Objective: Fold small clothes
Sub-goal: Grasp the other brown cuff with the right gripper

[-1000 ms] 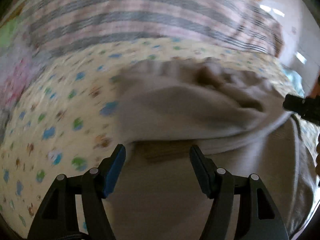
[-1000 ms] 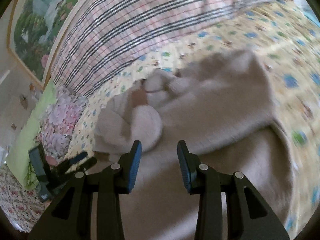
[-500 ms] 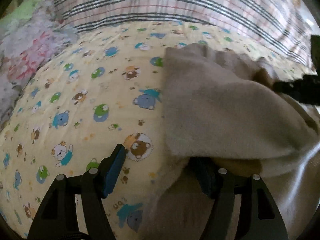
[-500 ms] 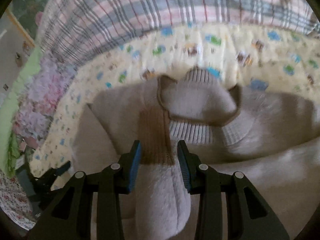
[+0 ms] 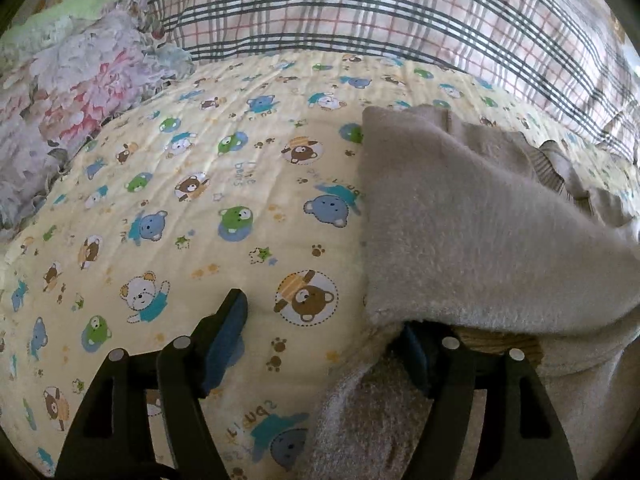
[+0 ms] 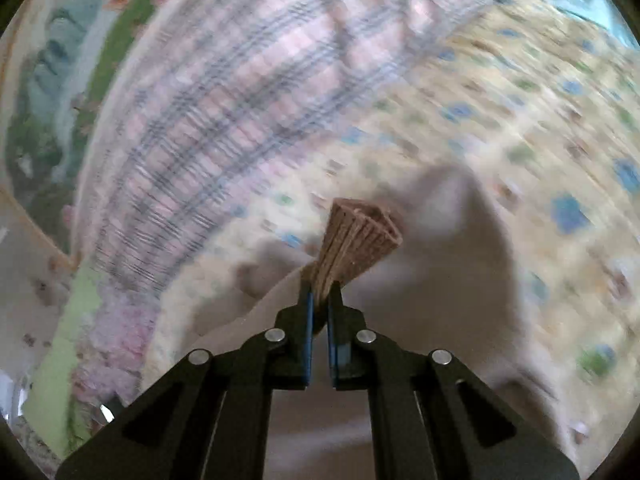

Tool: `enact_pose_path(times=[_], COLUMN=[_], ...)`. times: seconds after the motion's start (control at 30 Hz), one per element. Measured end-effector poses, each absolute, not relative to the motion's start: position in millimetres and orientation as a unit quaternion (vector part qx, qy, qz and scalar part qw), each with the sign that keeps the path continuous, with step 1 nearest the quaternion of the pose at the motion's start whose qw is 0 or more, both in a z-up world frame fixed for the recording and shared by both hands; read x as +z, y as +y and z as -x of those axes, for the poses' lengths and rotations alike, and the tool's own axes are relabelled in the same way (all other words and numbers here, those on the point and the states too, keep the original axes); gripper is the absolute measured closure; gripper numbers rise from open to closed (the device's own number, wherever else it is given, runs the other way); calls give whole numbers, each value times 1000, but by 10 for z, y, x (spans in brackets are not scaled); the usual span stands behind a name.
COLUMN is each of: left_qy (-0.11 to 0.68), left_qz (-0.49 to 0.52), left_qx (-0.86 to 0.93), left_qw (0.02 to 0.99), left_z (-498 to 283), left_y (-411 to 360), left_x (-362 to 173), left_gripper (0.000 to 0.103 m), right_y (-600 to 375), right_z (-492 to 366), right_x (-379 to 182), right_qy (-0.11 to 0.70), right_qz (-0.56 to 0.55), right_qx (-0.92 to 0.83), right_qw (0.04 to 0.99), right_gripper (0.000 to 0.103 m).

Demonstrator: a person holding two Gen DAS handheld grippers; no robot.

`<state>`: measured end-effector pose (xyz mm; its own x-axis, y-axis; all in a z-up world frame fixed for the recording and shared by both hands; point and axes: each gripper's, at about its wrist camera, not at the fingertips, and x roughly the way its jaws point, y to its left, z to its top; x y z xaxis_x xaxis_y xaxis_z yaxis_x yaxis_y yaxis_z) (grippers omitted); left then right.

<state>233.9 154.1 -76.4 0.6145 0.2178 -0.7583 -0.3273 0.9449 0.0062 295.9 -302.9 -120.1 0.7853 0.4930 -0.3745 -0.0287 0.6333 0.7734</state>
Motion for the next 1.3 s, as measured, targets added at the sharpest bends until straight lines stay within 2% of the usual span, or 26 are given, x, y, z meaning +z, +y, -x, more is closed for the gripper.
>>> enact_pose_path(times=[0.13,0.33,0.43,0.5,0.63,0.9,1.03,1.1,1.2,1.3], left_qy=[408,395,393,391,388,396,401,398,393,392], left_qz=[79,91,93,97,102,127,133,135,133,141], left_qx=[151,155,155,154,155,152,162,165,167,161], left_qw=[897,901,901,902,903,897,892,892,894,894], left_z=[-2314,-2260,-2253,-2244,-2235,-2203,-2132,-2083,-2032,-2014], left_y=[1591,1624,1631,1639,1644,1728,1746,1740,1720,1742], left_x=[-767,-749,-750,-746,-741,-745,-736,-728,-718,-728], left_gripper=[29,29,29,29,29,26,26,26,26,25], right_y=[-3079,-3182,-3104,-3079,-3151,-3070,-3116,-3081,-2853,-2371], right_z=[-2900,-2815,-2924,-2920,-2711,-2780,-2567,-2488,-2527,-2746], right_x=[-1528,-1498,-1461,-1388,-1169,-1461,-1234,-1074,-785,-488], right_qy=[324,296,311,308,266,354,342,321,301,299], right_qz=[-441,-465,-439,-421,-393,-358,-337,-323,-301,-268], right_qx=[145,128,146,152,136,106,62,69,133,225], right_qw=[825,824,831,840,870,857,875,888,895,888], right_gripper=[93,84,84,95,95,95,88,81,76,76])
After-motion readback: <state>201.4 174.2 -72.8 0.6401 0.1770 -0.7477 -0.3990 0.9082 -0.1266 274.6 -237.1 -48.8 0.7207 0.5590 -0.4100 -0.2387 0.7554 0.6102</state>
